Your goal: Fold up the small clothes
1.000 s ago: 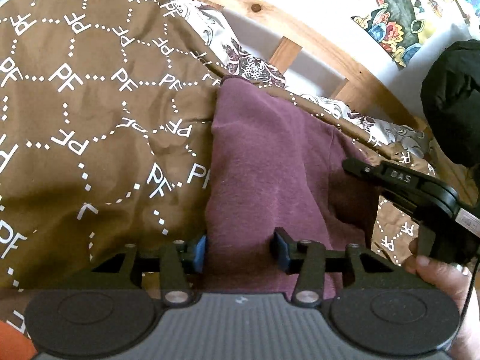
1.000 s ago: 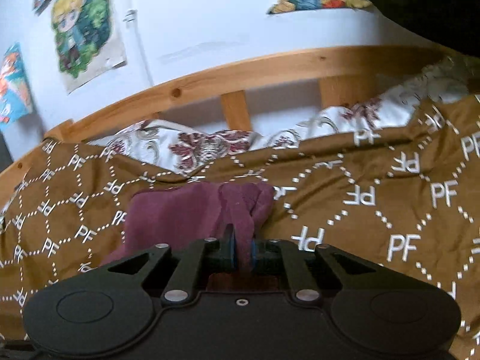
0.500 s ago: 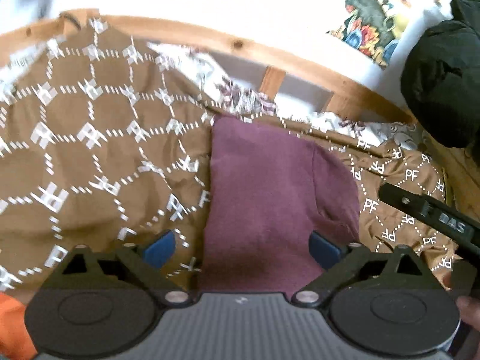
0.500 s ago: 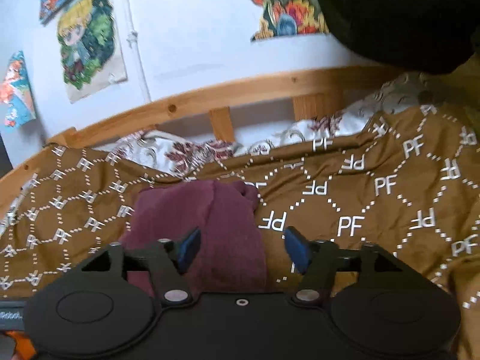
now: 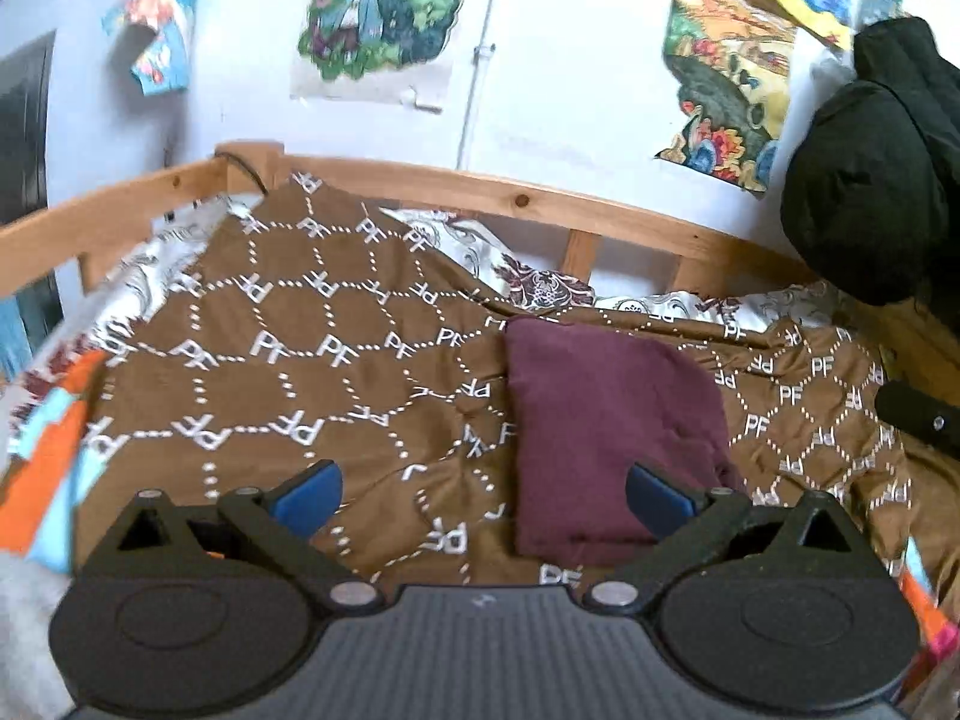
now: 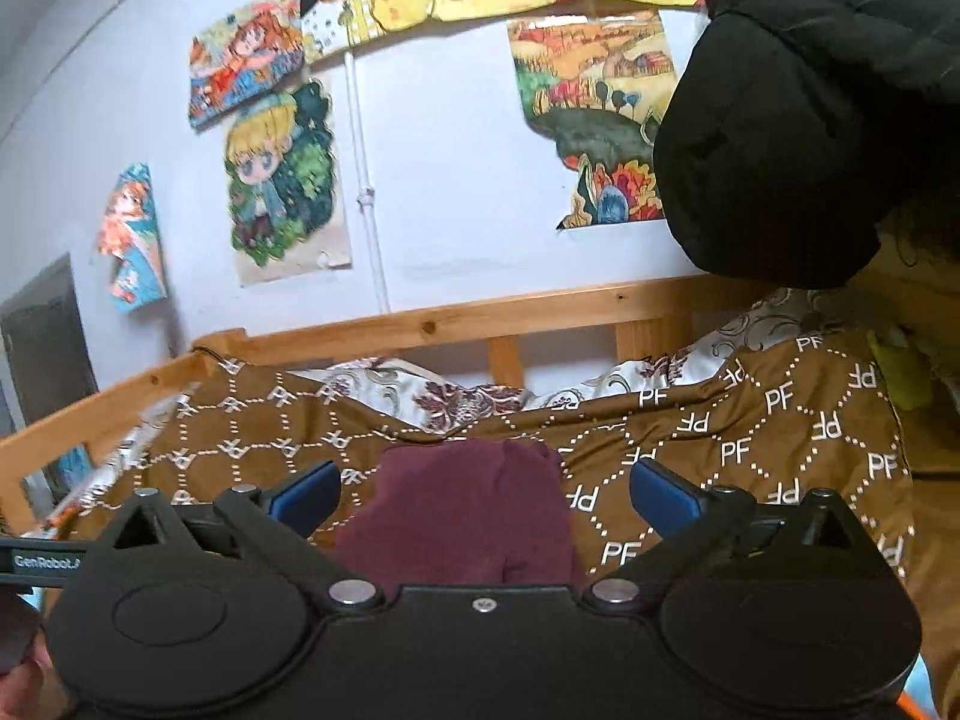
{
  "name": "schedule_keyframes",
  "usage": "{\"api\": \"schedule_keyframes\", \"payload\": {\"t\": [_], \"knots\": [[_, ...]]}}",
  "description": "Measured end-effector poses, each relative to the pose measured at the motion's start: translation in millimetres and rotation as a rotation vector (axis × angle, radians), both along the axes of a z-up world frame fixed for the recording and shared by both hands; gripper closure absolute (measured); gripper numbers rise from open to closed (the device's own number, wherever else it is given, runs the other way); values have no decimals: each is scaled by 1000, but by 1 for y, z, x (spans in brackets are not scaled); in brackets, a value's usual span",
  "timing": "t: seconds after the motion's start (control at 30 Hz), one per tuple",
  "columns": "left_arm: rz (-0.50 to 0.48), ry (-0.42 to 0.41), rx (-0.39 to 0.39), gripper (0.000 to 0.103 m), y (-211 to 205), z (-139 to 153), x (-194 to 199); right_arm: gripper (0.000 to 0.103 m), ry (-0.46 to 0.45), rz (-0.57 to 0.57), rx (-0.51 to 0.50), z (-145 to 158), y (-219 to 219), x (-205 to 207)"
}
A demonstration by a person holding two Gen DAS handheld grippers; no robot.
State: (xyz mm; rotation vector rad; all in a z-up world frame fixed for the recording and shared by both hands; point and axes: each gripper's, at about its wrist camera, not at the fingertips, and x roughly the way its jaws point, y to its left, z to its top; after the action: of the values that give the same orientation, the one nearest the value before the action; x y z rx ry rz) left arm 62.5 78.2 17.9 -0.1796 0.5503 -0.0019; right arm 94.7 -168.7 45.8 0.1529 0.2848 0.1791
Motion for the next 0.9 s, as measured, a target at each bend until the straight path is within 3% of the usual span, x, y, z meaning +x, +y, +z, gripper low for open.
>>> {"api": "schedule_keyframes", "payload": {"t": [0.17,0.37,0.57,0.9], "knots": [[-26,-48,79,1,-5,6,-34,1,15,-3,4,-7,2,-35],[-53,-71,115,1,-12,5,-60,1,13,-15,-23,-17,4,-74],[-49,1,112,1,-10,-4,-56,1,6,-43,-73,-26,5,-101],[-56,119,141,1,-15,-27,-41,1,98,-68,-130,-43,14,-86]]}}
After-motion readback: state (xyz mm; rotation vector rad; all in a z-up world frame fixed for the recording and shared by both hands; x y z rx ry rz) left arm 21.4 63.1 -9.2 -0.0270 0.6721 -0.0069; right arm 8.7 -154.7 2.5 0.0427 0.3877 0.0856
